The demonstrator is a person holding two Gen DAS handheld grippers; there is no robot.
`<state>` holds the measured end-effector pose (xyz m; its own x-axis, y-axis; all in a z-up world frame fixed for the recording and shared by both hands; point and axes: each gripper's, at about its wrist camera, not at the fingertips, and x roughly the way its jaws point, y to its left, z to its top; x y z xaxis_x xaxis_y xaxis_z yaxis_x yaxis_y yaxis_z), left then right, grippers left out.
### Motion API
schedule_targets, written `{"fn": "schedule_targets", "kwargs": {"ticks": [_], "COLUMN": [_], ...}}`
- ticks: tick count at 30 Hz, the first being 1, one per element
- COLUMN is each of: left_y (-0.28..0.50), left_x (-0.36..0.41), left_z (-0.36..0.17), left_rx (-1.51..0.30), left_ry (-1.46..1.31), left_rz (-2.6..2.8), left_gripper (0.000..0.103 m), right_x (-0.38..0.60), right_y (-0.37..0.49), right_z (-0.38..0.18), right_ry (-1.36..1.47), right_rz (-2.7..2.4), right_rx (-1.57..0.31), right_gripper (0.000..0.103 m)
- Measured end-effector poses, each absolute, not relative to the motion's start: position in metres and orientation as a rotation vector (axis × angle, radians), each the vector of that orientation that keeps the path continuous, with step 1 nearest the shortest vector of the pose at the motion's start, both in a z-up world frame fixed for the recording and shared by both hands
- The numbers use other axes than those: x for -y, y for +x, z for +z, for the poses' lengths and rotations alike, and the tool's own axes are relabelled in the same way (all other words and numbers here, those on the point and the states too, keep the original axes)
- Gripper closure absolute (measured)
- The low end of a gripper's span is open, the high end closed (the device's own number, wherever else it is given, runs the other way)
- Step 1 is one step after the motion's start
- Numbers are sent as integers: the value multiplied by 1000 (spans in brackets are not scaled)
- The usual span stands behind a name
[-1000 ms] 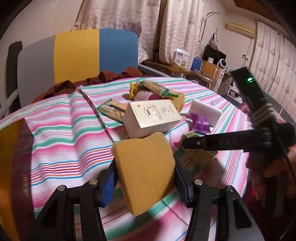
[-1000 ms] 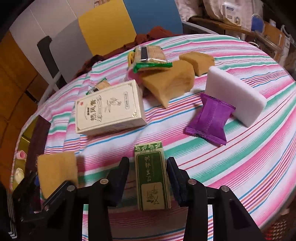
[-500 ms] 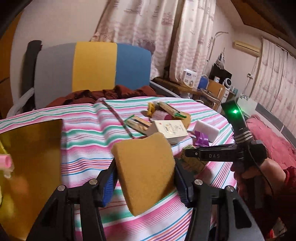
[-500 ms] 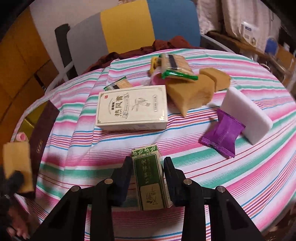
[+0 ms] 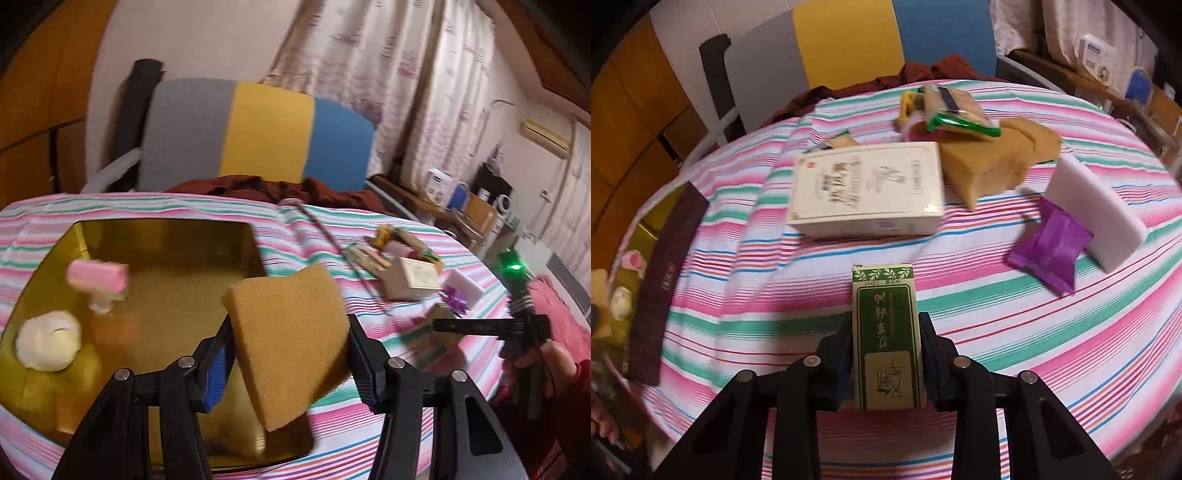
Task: Organize objects
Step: 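Grasp the yellow sponge with the left tool while the right tool grasps the green box, then lower the sponge and green box into the gold tray and open both tools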
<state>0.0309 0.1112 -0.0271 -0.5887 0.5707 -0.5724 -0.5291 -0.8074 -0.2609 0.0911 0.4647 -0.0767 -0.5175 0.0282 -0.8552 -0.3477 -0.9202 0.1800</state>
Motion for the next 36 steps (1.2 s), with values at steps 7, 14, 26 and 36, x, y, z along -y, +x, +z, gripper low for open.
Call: {"fn": "schedule_targets", "kwargs": {"ticks": [7, 14, 26, 36], "left_y": [14, -3, -25, -26], "left_x": [-67, -34, -8, 5], "left_z": [-37, -50, -73, -58], "left_rx": [115, 120, 153, 203], "left_ry": [-950, -1046, -1271, -1273], "left_rz": [2440, 2490, 2437, 2543], "left_gripper": [46, 46, 39, 19], "right_x": [-401, -307, -195, -190], "right_y": [83, 52, -3, 4], "right_z": [-41, 1, -37, -38], "right_ry": [-1401, -1410, -1643, -1594], "right_rz": [2686, 2963, 2964, 2958], "right_rx": [-504, -563, -660, -668], "right_gripper": [71, 71, 70, 33]}}
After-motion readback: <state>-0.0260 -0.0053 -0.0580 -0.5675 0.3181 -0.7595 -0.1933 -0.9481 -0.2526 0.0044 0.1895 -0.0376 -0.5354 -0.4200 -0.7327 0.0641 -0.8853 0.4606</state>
